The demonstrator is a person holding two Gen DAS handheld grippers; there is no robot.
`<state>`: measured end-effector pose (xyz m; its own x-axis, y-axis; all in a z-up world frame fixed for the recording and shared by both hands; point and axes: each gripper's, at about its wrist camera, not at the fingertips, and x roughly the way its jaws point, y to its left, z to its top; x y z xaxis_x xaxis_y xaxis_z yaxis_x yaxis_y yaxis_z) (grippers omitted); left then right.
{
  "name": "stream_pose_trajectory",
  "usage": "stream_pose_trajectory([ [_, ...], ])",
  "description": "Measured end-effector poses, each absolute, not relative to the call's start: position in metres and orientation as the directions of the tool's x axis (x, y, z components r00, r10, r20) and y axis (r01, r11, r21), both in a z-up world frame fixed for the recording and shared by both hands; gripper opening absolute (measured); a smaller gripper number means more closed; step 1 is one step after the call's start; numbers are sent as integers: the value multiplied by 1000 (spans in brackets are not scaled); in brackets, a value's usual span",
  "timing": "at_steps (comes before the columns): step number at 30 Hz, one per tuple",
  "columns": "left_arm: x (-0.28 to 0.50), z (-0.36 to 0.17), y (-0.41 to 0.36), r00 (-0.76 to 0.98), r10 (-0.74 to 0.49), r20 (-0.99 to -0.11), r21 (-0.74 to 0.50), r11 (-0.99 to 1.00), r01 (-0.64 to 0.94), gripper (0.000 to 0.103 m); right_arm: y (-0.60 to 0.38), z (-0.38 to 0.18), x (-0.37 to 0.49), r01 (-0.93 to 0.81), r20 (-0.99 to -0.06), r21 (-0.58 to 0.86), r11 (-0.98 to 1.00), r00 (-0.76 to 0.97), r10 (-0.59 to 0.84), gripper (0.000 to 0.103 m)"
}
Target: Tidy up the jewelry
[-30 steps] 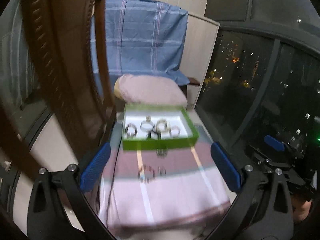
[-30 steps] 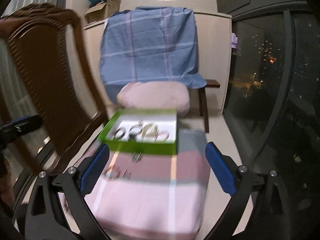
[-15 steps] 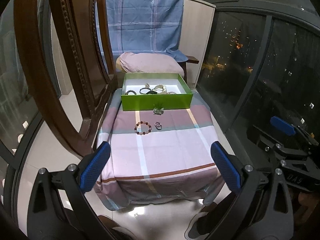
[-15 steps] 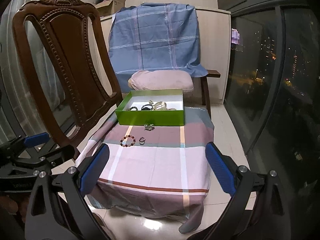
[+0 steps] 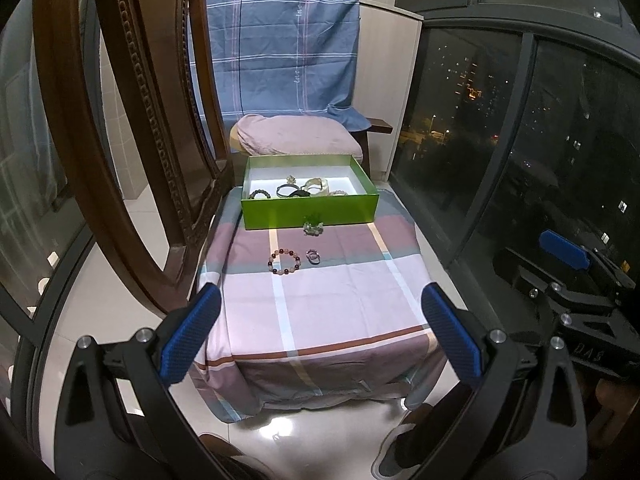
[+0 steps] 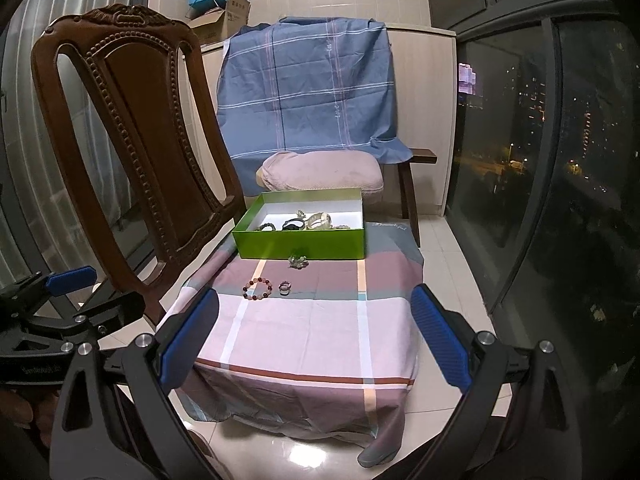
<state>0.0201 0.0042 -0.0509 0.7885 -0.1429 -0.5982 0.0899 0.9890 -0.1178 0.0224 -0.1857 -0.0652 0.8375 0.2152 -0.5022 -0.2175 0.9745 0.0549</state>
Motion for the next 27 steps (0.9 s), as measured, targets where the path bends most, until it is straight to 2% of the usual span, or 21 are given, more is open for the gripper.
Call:
stream_pose_trajectory([
  [27, 34, -61, 6, 761, -146, -632, -123, 988, 88, 99, -185, -75, 32, -207, -523, 64, 976, 826, 210, 94],
])
